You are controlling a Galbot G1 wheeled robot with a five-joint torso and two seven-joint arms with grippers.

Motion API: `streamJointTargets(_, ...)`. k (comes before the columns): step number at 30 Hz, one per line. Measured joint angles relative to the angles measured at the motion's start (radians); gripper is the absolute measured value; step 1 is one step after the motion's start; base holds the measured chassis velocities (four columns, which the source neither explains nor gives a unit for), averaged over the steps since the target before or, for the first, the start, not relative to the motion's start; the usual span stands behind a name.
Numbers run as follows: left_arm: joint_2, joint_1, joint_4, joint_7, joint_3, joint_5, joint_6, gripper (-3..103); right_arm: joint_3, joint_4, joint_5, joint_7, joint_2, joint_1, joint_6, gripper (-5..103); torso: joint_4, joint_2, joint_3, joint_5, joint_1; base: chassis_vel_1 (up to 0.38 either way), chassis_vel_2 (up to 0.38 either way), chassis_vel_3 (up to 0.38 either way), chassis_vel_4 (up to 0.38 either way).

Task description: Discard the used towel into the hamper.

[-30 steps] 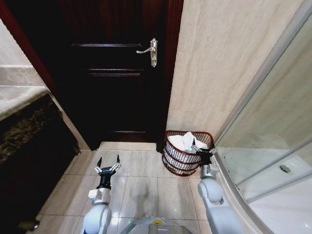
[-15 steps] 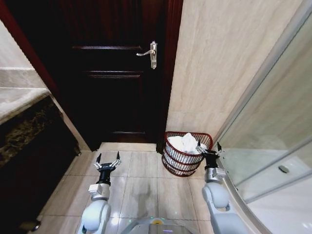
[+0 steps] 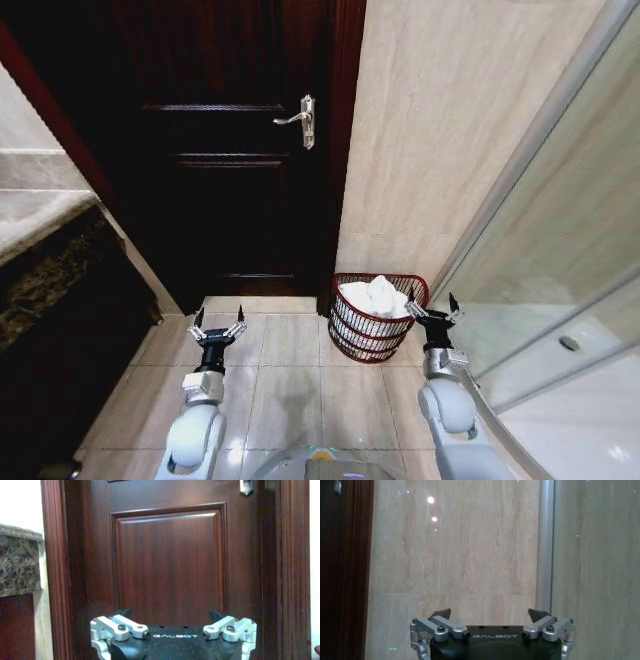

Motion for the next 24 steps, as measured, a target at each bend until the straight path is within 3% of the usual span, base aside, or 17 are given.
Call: streamJointTargets(24, -0.002, 0.006, -0.033, -0.059, -0.007, -0.039, 0.051, 100, -0.021, 0.022, -0.002, -0.015, -0.004, 0.0, -0.023, 100, -0.0001, 0.083, 0.05, 0.0, 0.032, 0.0, 0.0, 0.0, 0.0)
